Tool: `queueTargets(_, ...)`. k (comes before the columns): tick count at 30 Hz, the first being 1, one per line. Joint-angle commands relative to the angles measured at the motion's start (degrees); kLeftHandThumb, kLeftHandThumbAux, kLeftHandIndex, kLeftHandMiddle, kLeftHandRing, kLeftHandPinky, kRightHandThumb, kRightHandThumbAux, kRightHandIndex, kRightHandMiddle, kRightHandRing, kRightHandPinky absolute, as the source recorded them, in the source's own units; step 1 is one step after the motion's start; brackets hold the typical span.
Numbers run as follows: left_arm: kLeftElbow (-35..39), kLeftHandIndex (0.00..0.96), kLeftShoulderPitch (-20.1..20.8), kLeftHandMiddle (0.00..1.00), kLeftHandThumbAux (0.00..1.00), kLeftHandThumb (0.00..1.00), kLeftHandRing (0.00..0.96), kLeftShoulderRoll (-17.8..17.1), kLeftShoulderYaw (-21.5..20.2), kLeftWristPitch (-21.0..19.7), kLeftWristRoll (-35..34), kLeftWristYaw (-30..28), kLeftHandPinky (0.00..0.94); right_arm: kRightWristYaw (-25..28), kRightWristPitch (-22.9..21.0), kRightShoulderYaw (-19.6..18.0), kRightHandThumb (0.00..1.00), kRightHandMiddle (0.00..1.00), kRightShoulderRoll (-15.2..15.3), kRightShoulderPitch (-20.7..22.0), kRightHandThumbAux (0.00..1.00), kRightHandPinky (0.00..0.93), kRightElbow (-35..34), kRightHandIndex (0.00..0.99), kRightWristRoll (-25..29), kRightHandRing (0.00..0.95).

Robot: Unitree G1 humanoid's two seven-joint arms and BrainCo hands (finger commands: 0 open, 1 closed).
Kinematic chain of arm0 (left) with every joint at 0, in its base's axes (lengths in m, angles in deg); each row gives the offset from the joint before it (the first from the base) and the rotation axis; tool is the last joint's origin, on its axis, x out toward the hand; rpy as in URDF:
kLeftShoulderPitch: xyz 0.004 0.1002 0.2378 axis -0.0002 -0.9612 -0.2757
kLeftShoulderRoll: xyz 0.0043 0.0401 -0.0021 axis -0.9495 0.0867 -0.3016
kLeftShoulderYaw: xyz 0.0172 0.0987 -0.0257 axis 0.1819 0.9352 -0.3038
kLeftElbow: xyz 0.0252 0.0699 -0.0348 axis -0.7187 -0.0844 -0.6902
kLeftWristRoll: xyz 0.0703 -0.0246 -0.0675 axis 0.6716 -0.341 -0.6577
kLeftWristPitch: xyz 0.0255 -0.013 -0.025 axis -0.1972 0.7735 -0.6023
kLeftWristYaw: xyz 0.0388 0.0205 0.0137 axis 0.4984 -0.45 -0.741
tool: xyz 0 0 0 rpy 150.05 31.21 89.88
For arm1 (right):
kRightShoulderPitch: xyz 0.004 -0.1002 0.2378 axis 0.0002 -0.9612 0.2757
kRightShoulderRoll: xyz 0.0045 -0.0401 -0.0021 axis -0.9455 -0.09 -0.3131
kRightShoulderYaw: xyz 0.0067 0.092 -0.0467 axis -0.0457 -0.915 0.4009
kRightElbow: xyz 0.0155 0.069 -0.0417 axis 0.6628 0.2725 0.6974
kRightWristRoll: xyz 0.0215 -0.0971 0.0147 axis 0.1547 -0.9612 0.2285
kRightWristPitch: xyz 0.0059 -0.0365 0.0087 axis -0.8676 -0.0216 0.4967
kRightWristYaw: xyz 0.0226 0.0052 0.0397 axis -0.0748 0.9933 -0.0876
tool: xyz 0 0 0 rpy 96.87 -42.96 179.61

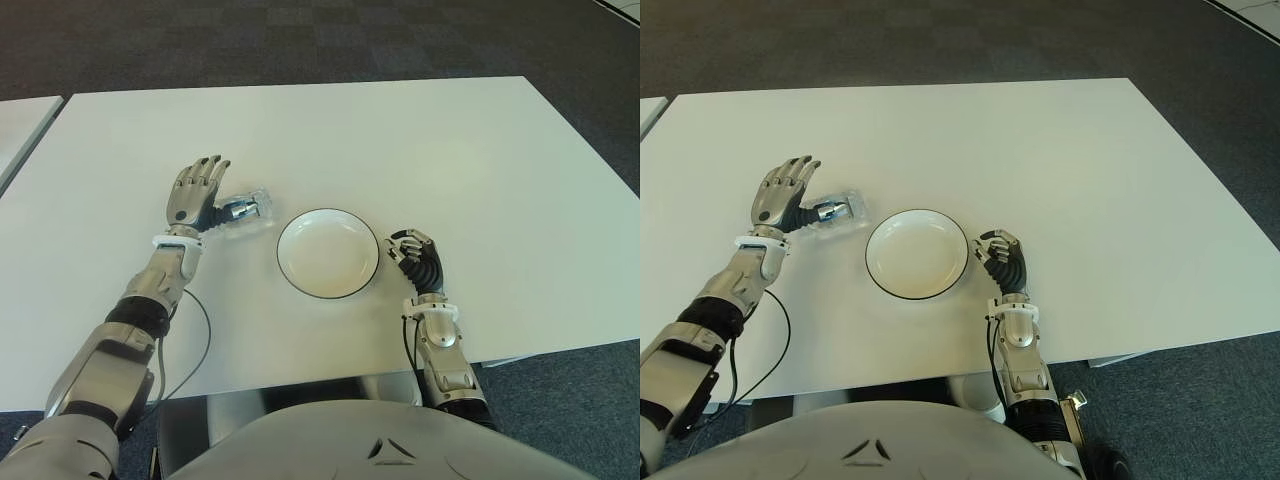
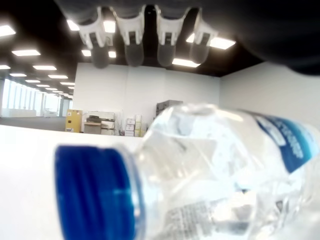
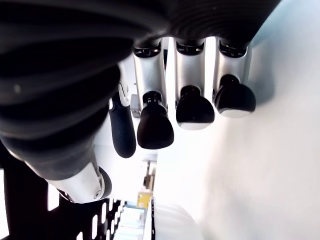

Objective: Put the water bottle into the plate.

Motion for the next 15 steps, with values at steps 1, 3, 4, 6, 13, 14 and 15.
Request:
queueTargets(1, -3.32, 0.0, 1.81, 0.0, 0.116, 0.509, 0.0, -0.64, 2.76, 1.89, 0.5, -1.47, 0.0, -0.15, -0.96, -0.1, 0.706, 0.827, -0.33, -0.5, 0.728, 0.841, -0.15, 0.436, 0.05, 0.84)
queueTargets(3, -3.88, 0.0, 2.25, 0.0, 0.115, 0.51, 0.0, -0.67, 3.65, 2.38, 0.44, -2.03, 0.0, -0.2, -0.86, -0.11, 0.705, 0.824, -0.36, -0.58, 0.728, 0.837, -0.18, 0.436, 0.04, 0.837)
queueTargets(4, -4.05, 0.0, 2.41, 0.0, 0.115, 0.51, 0.0, -0.7, 4.04, 2.59, 0.43, -2.33, 0.0, -0.23, -0.85, -0.09, 0.706, 0.823, -0.38, -0.62, 0.728, 0.837, -0.22, 0.436, 0.0, 0.837)
queueTargets(6, -4.57, 0.0, 2.81, 0.0, 0.116, 0.509, 0.0, -0.7, 5.04, 3.13, 0.6, -2.95, 0.0, -0.26, -0.67, -0.06, 0.705, 0.824, -0.37, -0.72, 0.728, 0.841, -0.27, 0.436, -0.07, 0.837)
queueTargets(13, -6.78, 0.0, 4.31, 0.0, 0.122, 0.509, 0.0, -0.86, 8.51, 4.98, 1.27, -5.3, 0.0, -0.35, -0.77, -0.09, 0.705, 0.837, -0.19, -1.02, 0.727, 0.857, -0.55, 0.436, -0.34, 0.849)
queueTargets(14, -6.98, 0.0, 4.49, 0.0, 0.123, 0.509, 0.0, -0.94, 8.95, 5.17, 1.39, -5.6, 0.0, -0.38, -0.82, -0.08, 0.705, 0.838, -0.2, -1.07, 0.728, 0.858, -0.61, 0.436, -0.38, 0.85)
queueTargets(15, -7.14, 0.0, 4.63, 0.0, 0.124, 0.509, 0.0, -1.0, 9.3, 5.29, 1.4, -5.75, 0.0, -0.39, -0.85, -0.08, 0.705, 0.84, -0.2, -1.11, 0.728, 0.86, -0.66, 0.436, -0.4, 0.852)
